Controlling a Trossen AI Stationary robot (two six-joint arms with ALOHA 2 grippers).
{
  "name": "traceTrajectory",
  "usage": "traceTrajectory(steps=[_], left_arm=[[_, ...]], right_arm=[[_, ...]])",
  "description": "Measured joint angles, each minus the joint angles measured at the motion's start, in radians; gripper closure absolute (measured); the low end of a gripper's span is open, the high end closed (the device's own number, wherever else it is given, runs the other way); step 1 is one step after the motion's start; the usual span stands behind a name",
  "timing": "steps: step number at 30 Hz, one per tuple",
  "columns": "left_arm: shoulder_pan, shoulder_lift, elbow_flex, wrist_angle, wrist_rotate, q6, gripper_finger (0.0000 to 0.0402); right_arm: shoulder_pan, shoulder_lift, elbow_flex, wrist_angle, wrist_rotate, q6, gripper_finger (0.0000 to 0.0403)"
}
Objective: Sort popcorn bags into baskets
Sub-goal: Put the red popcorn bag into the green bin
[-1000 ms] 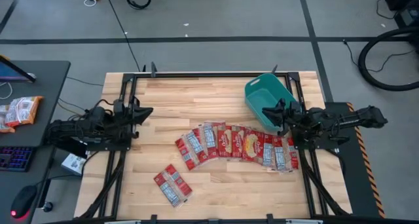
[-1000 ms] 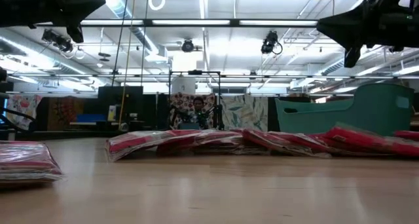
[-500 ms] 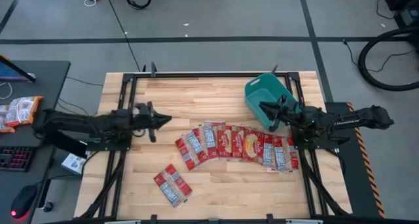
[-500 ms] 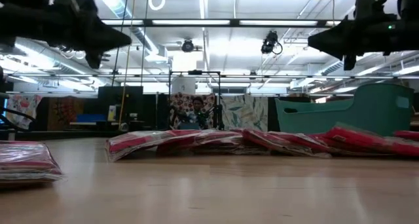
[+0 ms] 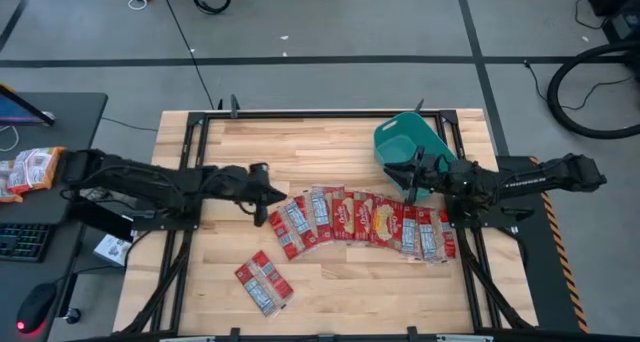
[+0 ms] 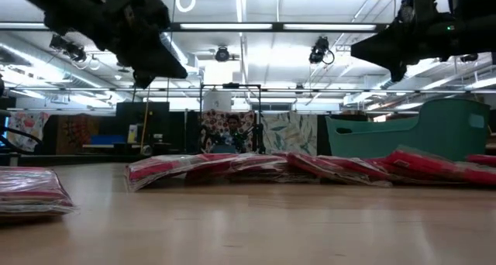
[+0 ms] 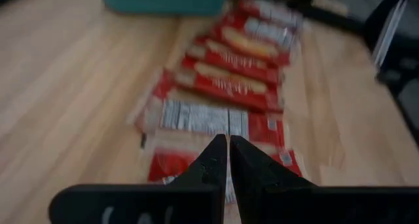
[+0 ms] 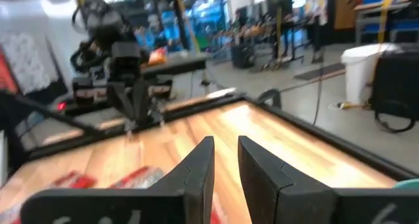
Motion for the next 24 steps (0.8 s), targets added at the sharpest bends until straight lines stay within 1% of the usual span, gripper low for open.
traceTrajectory(steps=[3,5,10,14,18,22,24], left_arm=[[-0.031,0.065,0.061,-0.075,-0.001,-0.002,0.0373],[-0.053,0.100,0.094,-0.108,-0.001,-0.003,0.0361],[-0.105,0.157,0.164,-0.233,0.003,-0.039,0.0302],[-0.154,0.180,0.239,-0.433,0.018,-0.045,0.0267],[-0.225,0.210,0.334,-0.595,0.064,-0.059,0.0261],[-0.310,0.253,0.439,-0.671,0.099,-0.087,0.0260],[-0.345,0.282,0.483,-0.713,0.098,-0.139,0.0259]], right_arm=[[0.000,0.055,0.020,-0.012,-0.004,-0.014,0.0329],[0.000,0.093,0.026,-0.014,-0.004,-0.027,0.0329],[0.000,0.186,0.054,-0.012,-0.005,-0.036,0.0329],[0.000,0.245,0.097,-0.011,-0.015,-0.094,0.0329],[0.011,0.287,0.141,-0.008,-0.046,-0.137,0.0329],[0.035,0.314,0.150,-0.002,-0.070,-0.173,0.0329],[0.046,0.312,0.150,0.003,-0.067,-0.202,0.0329]])
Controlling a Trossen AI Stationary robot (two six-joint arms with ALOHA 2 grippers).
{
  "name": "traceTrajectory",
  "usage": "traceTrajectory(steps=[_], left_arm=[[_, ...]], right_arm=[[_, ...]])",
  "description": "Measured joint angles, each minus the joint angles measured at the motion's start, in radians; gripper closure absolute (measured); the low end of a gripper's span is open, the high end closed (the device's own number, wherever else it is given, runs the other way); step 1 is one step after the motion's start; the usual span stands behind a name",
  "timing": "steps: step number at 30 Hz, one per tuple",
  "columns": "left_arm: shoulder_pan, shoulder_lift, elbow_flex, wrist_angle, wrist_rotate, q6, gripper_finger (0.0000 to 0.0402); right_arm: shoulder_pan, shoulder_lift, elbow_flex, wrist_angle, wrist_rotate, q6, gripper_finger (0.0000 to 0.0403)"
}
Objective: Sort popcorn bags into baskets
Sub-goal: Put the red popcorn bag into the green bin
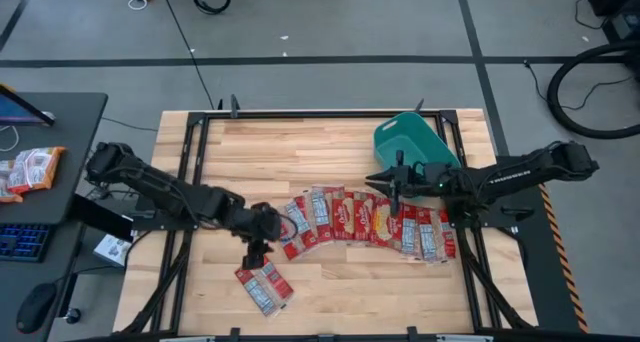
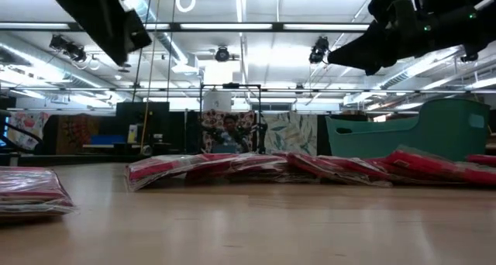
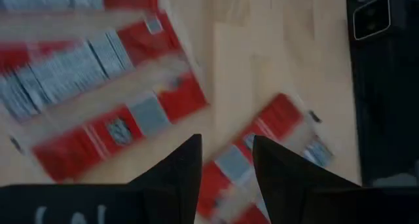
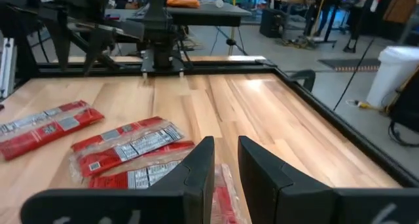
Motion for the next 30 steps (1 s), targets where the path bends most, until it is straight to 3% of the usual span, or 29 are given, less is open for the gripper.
traceTrajectory(steps=[5,10,15,22,30], left_arm=[[-0.045,0.071,0.039,-0.153,-0.001,-0.274,0.0259],[-0.109,0.136,0.038,-0.168,0.043,-0.400,0.0259],[-0.157,0.193,0.037,-0.124,-0.001,-0.355,0.0259],[-0.151,0.228,0.037,-0.069,-0.259,-0.298,0.0255],[-0.116,0.265,0.037,0.165,-0.385,-0.187,0.0176]], right_arm=[[0.017,-0.010,0.001,0.005,0.027,-0.035,0.0329],[0.018,-0.015,0.001,0.009,0.034,-0.072,0.0329],[0.013,-0.012,0.001,0.043,0.077,-0.126,0.0329],[-0.020,-0.001,0.000,0.075,0.072,-0.140,0.0329],[-0.038,0.020,0.000,0.087,0.066,-0.129,0.0329]])
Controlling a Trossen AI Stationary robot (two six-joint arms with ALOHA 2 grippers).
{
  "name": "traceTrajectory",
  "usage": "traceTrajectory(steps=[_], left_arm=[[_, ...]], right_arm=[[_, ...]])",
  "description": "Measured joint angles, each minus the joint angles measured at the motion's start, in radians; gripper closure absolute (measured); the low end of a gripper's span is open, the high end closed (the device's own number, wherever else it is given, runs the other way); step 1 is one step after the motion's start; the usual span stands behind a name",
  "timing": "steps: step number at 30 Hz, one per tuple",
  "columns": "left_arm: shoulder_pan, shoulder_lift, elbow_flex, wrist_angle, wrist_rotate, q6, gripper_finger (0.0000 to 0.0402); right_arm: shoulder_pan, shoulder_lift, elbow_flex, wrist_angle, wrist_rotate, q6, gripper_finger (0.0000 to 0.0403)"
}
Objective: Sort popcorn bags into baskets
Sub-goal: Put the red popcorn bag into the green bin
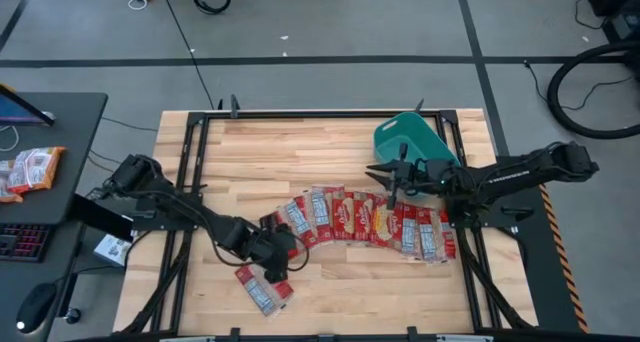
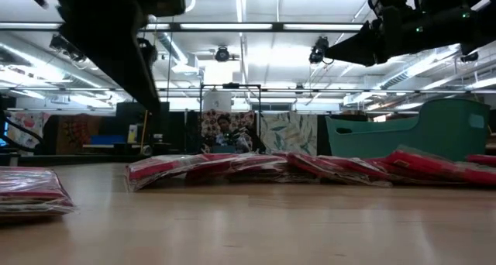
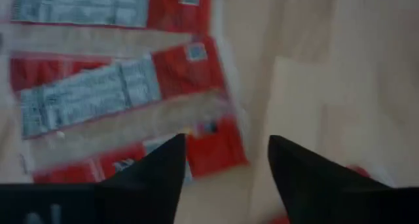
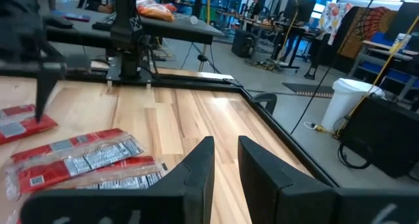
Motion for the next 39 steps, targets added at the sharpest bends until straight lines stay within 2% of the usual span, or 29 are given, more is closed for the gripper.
traceTrajectory(steps=[3,7,12,18,23,31,39], left_arm=[[0.021,0.041,0.000,0.079,-0.009,0.038,0.0145],[0.025,0.117,0.048,0.100,-0.056,0.082,0.0135],[0.025,0.232,0.216,-0.070,-0.093,0.142,0.0141],[0.025,0.356,0.374,-0.219,-0.095,0.074,0.0142],[0.010,0.422,0.436,-0.292,-0.128,-0.016,0.0143],[-0.017,0.475,0.483,-0.349,-0.214,-0.118,0.0143],[-0.017,0.519,0.510,-0.439,-0.227,-0.159,0.0143]], right_arm=[[0.000,0.018,-0.001,-0.001,-0.002,0.001,0.0329],[0.000,0.046,-0.001,0.013,-0.002,0.024,0.0329],[0.002,0.065,0.000,0.018,-0.002,0.051,0.0329],[0.018,0.062,-0.001,-0.008,0.054,0.048,0.0329],[0.031,0.058,-0.001,-0.006,0.086,0.044,0.0329],[0.030,0.057,-0.001,-0.004,0.081,0.022,0.0329],[0.030,0.057,-0.001,-0.005,0.078,-0.009,0.0329]])
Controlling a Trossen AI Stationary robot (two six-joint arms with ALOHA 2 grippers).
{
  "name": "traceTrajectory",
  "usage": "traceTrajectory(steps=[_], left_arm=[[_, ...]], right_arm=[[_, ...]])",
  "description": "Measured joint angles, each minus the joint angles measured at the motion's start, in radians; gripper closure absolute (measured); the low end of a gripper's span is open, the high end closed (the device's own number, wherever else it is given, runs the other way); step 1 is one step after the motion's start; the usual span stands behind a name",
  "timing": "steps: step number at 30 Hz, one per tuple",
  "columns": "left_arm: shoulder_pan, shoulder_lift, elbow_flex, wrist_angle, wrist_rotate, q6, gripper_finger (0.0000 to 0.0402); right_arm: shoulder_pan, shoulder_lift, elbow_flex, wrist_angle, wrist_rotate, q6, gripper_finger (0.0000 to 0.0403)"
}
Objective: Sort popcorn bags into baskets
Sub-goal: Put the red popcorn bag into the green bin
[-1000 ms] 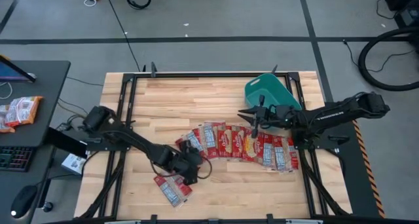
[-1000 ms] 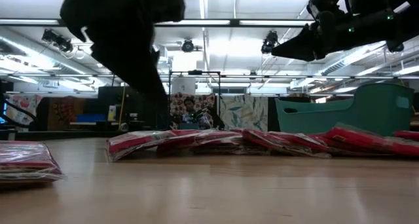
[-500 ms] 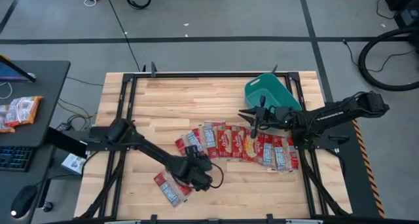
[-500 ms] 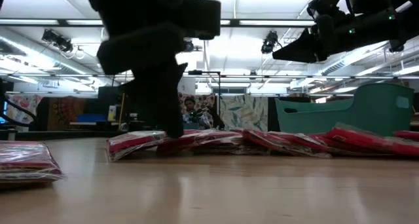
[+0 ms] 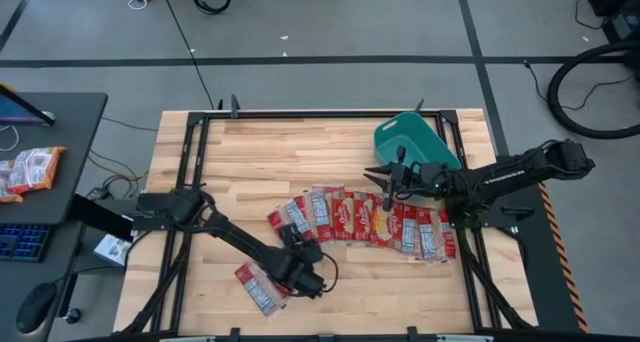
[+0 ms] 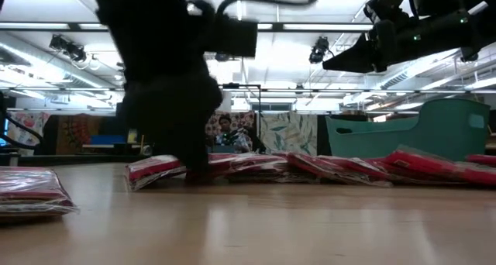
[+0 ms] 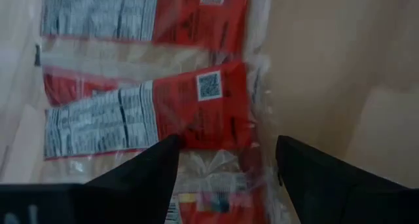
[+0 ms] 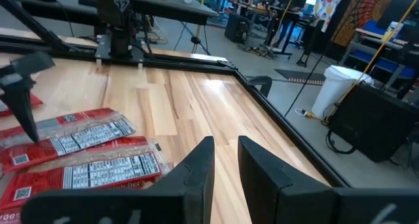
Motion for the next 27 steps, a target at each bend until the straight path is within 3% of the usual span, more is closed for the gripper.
traceTrajectory(steps=[7,10,16,23,27], left_arm=[[-0.001,0.036,0.005,-0.018,-0.011,0.016,0.0146],[0.000,0.037,0.005,-0.032,-0.004,0.027,0.0164],[0.000,0.040,0.001,-0.054,0.005,0.078,0.0256],[0.000,-0.014,-0.004,-0.059,0.076,0.093,0.0373],[0.026,-0.120,-0.003,-0.062,0.160,0.120,0.0391]], right_arm=[[0.000,0.000,0.000,0.003,-0.002,-0.001,0.0329],[0.000,0.000,0.000,0.008,-0.014,-0.001,0.0329],[0.011,0.000,0.000,0.018,-0.088,-0.001,0.0329],[0.018,0.000,0.000,0.019,-0.091,-0.004,0.0329],[0.018,0.000,0.000,0.005,-0.147,-0.002,0.0329]])
